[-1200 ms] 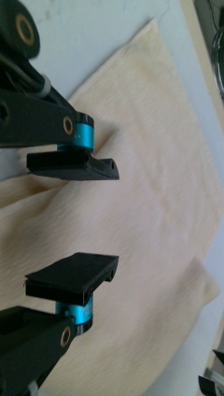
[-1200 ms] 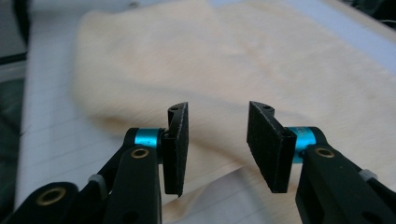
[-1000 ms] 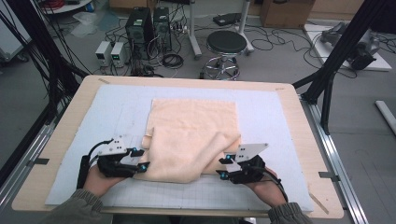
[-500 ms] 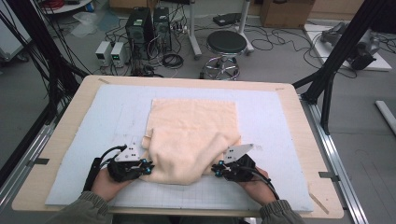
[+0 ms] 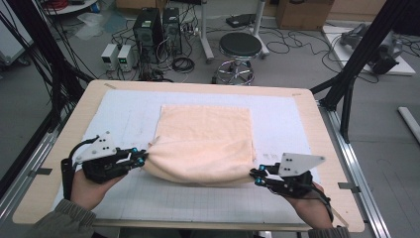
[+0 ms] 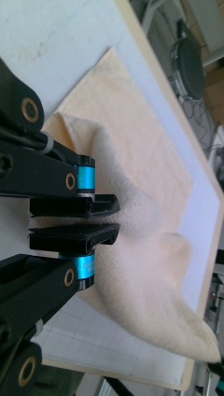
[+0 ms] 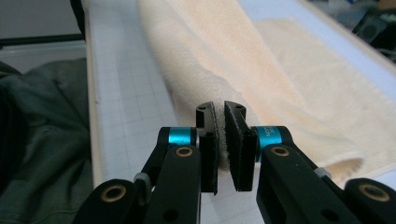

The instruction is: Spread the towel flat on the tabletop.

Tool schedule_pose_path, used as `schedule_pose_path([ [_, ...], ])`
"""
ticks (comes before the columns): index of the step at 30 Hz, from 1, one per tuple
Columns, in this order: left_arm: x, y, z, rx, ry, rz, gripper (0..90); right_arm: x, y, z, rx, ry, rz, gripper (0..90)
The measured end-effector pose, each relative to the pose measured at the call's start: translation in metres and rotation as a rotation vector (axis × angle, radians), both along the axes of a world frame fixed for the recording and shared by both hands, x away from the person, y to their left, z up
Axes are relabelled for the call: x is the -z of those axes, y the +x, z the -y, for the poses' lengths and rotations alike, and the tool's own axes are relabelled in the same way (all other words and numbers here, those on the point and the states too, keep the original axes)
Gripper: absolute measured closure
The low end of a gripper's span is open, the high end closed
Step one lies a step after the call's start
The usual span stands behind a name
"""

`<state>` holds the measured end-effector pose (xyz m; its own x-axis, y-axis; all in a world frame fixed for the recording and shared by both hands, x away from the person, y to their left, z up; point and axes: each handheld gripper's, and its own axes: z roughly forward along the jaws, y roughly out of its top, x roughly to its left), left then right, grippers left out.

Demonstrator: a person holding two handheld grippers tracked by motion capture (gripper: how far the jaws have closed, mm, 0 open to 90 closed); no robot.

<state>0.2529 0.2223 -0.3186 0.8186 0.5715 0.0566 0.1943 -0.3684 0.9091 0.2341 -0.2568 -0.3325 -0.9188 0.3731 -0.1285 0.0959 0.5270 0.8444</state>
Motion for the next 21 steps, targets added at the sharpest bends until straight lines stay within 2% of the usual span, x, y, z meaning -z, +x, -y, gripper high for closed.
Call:
schedule_pose_path([
  [4,-0.012,0.004,0.002,-0.011,-0.019,0.021,84.0,-0.022,-0.012,0.011,0.005,0.055,0.045,84.2],
  [5,-0.014,0.009,0.005,-0.018,-0.023,0.021,84.0,-0.024,-0.012,0.012,0.010,0.054,0.058,84.2],
  [6,-0.013,0.013,0.007,-0.025,-0.028,0.017,84.0,-0.027,-0.011,0.012,0.018,0.049,0.068,84.2],
  [7,-0.010,0.022,0.011,-0.035,-0.013,0.011,84.0,-0.027,-0.007,0.012,0.020,0.049,0.070,84.2],
  [9,0.001,0.039,0.019,-0.064,0.001,-0.011,83.9,-0.020,0.007,0.010,0.044,0.025,0.053,84.1],
  [11,0.017,0.060,0.026,-0.097,-0.004,-0.051,83.9,-0.004,0.030,0.007,0.077,0.008,0.000,83.9],
  [14,0.044,0.090,0.035,-0.150,0.011,-0.114,83.7,0.027,0.068,0.006,0.144,-0.014,-0.086,83.6],
  [15,0.052,0.099,0.038,-0.164,0.021,-0.131,83.5,0.037,0.080,0.006,0.172,-0.019,-0.120,83.4],
  [17,0.066,0.115,0.042,-0.182,0.047,-0.169,82.7,0.053,0.099,0.005,0.211,-0.059,-0.174,82.8],
  [18,0.070,0.119,0.044,-0.191,0.051,-0.179,81.5,0.063,0.111,0.002,0.226,-0.085,-0.196,82.3],
  [20,0.079,0.128,0.045,-0.210,0.061,-0.205,74.0,0.072,0.123,-0.001,0.248,-0.092,-0.225,78.9],
  [21,0.079,0.128,0.044,-0.212,0.056,-0.208,69.9,0.074,0.127,-0.001,0.256,-0.089,-0.221,76.4],
])
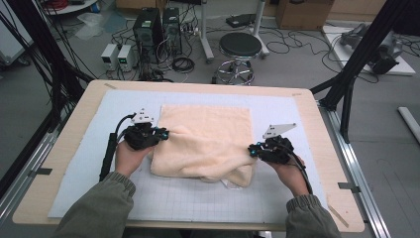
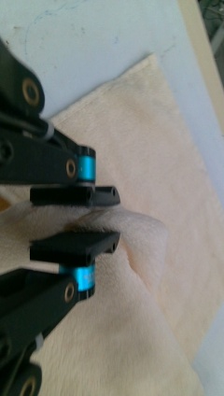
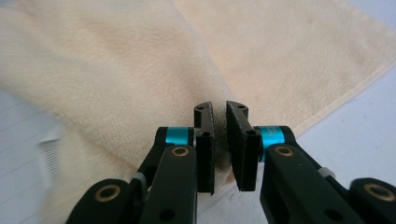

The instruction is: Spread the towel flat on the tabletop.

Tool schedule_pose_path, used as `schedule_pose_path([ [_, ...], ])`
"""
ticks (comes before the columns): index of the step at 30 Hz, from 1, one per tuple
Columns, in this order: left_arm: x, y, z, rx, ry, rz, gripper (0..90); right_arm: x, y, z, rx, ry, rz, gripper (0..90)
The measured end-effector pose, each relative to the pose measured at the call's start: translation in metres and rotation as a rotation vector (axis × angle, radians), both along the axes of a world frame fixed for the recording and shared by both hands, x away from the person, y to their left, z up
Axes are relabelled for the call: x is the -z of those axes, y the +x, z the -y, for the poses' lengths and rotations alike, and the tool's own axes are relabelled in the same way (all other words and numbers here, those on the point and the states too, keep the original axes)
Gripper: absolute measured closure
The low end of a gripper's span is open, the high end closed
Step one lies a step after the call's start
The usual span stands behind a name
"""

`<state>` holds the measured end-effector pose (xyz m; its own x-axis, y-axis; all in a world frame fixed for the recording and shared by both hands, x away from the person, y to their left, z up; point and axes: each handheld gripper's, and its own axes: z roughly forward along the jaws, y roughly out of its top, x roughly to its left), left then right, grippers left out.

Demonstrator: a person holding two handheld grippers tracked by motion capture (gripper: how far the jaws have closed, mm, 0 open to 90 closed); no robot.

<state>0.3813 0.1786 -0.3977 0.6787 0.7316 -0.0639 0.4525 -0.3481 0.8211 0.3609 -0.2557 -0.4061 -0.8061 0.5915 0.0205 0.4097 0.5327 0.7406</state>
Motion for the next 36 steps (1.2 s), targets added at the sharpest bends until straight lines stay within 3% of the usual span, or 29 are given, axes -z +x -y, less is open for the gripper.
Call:
schedule_pose_path([
  [4,-0.012,-0.007,-0.014,0.002,-0.055,0.033,59.5,-0.008,-0.005,0.005,0.011,0.040,0.031,71.1],
  [6,-0.020,-0.016,-0.020,0.017,-0.084,0.058,58.0,-0.019,-0.017,0.010,-0.006,0.072,0.071,69.1],
  [10,-0.027,-0.041,-0.025,0.076,-0.098,0.100,54.1,-0.035,-0.044,0.012,-0.048,0.104,0.131,65.3],
  [13,-0.020,-0.061,-0.023,0.128,-0.086,0.104,52.4,-0.039,-0.067,0.007,-0.112,0.116,0.161,63.9],
  [17,0.001,-0.080,-0.018,0.215,-0.053,0.087,51.8,-0.021,-0.082,-0.006,-0.196,0.062,0.128,62.2],
  [20,0.020,-0.082,-0.012,0.270,0.004,0.024,52.5,0.000,-0.078,-0.013,-0.194,0.037,0.082,58.5],
  [22,0.030,-0.077,-0.004,0.312,0.058,-0.047,52.1,0.010,-0.071,-0.018,-0.184,0.016,0.071,56.5],
  [25,0.038,-0.074,0.005,0.311,0.126,-0.039,55.3,0.023,-0.059,-0.028,-0.171,-0.001,0.033,56.3],
  [27,0.040,-0.071,0.006,0.299,0.120,-0.036,61.6,0.030,-0.051,-0.033,-0.171,-0.004,0.005,61.7],
  [31,0.039,-0.068,0.005,0.279,0.114,-0.041,80.4,0.028,-0.048,-0.030,-0.169,0.006,0.006,75.6],
  [33,0.035,-0.071,0.005,0.271,0.123,-0.027,83.2,0.027,-0.049,-0.029,-0.172,0.005,0.011,77.4],
  [36,0.023,-0.076,0.001,0.255,0.089,0.000,83.7,0.021,-0.054,-0.028,-0.174,0.014,0.030,77.6],
])
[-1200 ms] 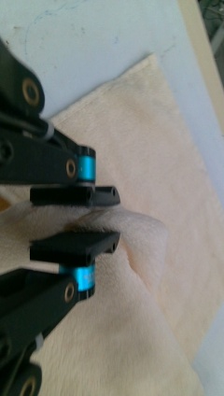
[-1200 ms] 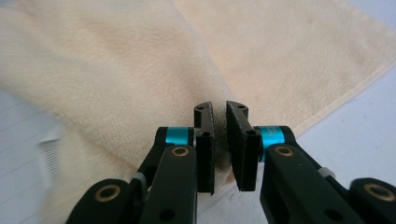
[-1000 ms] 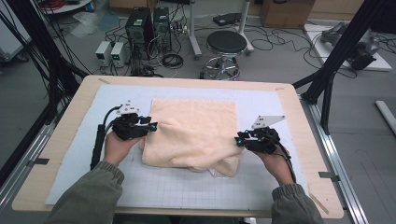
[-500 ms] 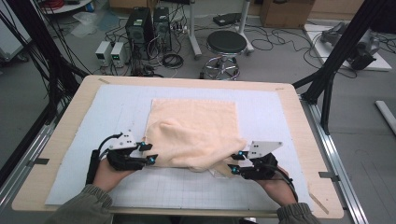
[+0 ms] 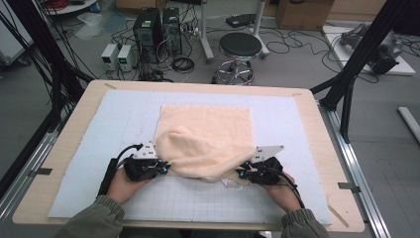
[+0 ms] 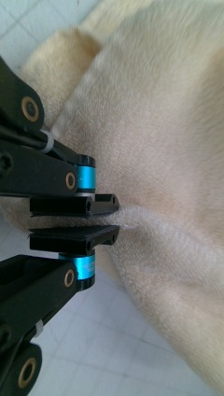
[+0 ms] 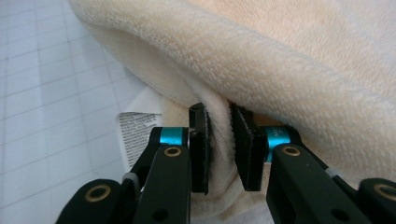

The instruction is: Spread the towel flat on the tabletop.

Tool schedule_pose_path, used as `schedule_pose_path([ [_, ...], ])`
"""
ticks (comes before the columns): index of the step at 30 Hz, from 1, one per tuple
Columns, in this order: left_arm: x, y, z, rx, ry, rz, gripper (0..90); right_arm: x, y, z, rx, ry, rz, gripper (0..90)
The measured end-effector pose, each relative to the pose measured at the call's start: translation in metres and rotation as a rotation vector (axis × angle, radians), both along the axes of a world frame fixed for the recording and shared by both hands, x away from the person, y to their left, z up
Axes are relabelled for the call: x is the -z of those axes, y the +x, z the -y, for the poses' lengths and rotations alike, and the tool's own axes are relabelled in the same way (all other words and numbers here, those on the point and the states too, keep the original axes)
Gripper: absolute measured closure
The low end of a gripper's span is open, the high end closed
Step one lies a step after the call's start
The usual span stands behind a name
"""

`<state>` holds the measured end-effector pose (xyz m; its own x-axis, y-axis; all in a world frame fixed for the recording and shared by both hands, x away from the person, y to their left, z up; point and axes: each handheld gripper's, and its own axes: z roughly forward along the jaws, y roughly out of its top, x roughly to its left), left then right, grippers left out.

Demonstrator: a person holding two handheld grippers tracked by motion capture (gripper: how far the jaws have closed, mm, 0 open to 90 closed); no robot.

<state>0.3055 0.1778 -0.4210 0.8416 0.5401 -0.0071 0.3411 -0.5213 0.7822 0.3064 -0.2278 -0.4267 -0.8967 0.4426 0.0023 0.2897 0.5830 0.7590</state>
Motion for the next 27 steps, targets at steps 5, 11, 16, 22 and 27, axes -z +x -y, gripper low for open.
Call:
schedule_pose_path([
  [5,-0.030,-0.009,-0.015,-0.034,-0.059,0.055,83.8,-0.021,-0.011,0.006,-0.013,0.055,0.019,76.4],
  [11,-0.066,-0.021,-0.022,-0.040,-0.108,0.108,83.9,-0.047,-0.024,0.006,-0.037,0.049,0.067,75.0],
  [16,-0.090,-0.032,-0.021,-0.022,-0.112,0.150,83.9,-0.061,-0.034,0.009,-0.053,0.060,0.101,75.8],
  [22,-0.109,-0.054,-0.024,0.002,-0.110,0.185,83.9,-0.081,-0.055,0.017,-0.087,0.090,0.141,79.3],
  [27,-0.110,-0.081,-0.032,0.032,-0.108,0.175,83.9,-0.097,-0.081,0.023,-0.132,0.122,0.158,81.4],
])
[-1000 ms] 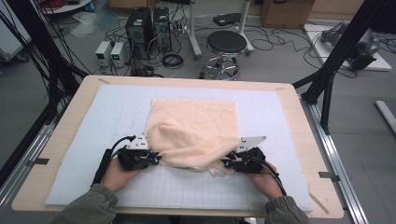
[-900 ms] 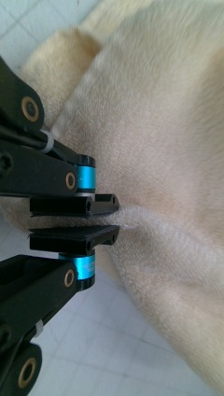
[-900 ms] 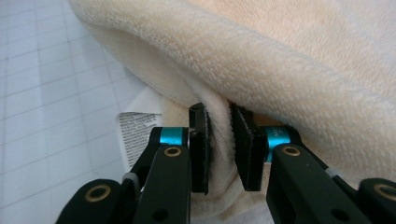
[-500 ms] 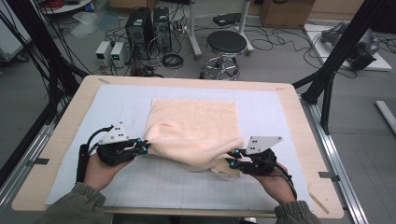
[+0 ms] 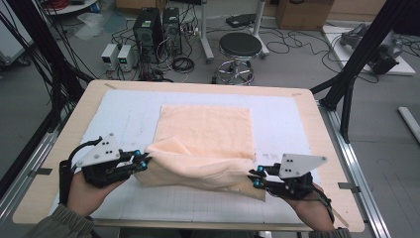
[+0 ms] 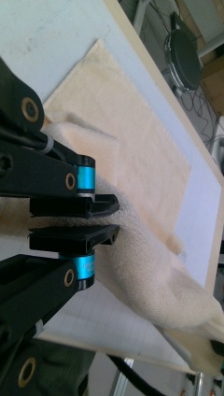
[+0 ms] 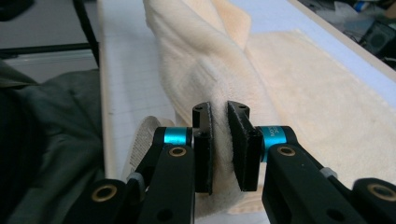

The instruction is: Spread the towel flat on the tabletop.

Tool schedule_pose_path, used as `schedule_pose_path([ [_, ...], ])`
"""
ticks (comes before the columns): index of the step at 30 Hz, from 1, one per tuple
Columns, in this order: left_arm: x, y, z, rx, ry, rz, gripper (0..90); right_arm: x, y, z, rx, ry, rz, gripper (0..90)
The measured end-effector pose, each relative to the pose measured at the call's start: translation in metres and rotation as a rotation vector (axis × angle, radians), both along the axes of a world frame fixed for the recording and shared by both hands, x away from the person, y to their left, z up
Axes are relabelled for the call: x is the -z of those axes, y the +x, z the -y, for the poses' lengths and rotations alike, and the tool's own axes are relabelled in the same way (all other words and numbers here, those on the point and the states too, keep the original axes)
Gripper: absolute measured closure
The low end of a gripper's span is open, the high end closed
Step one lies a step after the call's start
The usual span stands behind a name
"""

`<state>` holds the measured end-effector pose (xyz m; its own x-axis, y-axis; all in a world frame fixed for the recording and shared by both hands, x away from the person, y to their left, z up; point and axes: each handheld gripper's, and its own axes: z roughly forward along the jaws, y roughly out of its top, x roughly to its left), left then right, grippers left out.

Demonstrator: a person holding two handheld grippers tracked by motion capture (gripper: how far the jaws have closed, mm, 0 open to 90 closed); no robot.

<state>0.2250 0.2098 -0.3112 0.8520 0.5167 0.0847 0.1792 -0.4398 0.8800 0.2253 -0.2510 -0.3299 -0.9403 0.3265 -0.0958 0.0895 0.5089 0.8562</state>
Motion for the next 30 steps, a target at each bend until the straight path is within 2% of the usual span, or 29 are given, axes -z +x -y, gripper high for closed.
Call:
schedule_pose_path([
  [3,0.005,-0.016,-0.004,0.026,0.005,-0.020,83.8,-0.002,-0.020,0.001,-0.061,0.021,-0.020,81.3],
  [5,0.011,-0.026,-0.006,0.074,-0.005,-0.044,82.1,0.000,-0.031,0.000,-0.092,0.034,-0.031,76.7],
  [7,0.015,-0.030,-0.007,0.101,-0.011,-0.052,75.4,0.002,-0.037,-0.001,-0.112,0.047,-0.063,72.6],
  [9,0.020,-0.029,-0.007,0.104,-0.023,-0.054,70.7,0.004,-0.038,-0.004,-0.111,0.040,-0.055,69.6],
  [12,0.032,-0.019,-0.007,0.089,-0.025,-0.066,65.4,0.010,-0.028,-0.008,-0.099,0.037,-0.080,67.0],
  [14,0.044,-0.010,-0.006,0.085,-0.007,-0.077,63.2,0.019,-0.017,-0.013,-0.081,-0.007,-0.078,64.0],
  [15,0.054,-0.003,-0.005,0.076,0.001,-0.085,62.0,0.023,-0.012,-0.014,-0.074,-0.011,-0.085,63.5],
  [18,0.081,0.013,-0.003,0.072,0.017,-0.135,60.5,0.049,0.010,-0.024,-0.057,-0.037,-0.125,57.8],
  [22,0.107,0.030,0.004,0.077,0.106,-0.189,59.1,0.081,0.031,-0.038,-0.064,-0.072,-0.170,55.9],
  [24,0.115,0.035,0.008,0.098,0.147,-0.223,58.9,0.096,0.039,-0.047,-0.068,-0.124,-0.199,56.0],
  [26,0.121,0.037,0.012,0.118,0.191,-0.242,59.6,0.105,0.041,-0.053,-0.080,-0.173,-0.191,59.4],
  [27,0.125,0.036,0.014,0.124,0.191,-0.239,61.5,0.108,0.040,-0.056,-0.084,-0.188,-0.181,63.4],
  [28,0.126,0.034,0.013,0.126,0.179,-0.216,63.2,0.108,0.039,-0.056,-0.084,-0.191,-0.168,69.0],
  [29,0.126,0.034,0.012,0.127,0.172,-0.227,67.1,0.109,0.040,-0.055,-0.097,-0.195,-0.176,75.7],
  [30,0.125,0.034,0.012,0.137,0.172,-0.239,75.7,0.110,0.040,-0.055,-0.105,-0.184,-0.195,81.9],
])
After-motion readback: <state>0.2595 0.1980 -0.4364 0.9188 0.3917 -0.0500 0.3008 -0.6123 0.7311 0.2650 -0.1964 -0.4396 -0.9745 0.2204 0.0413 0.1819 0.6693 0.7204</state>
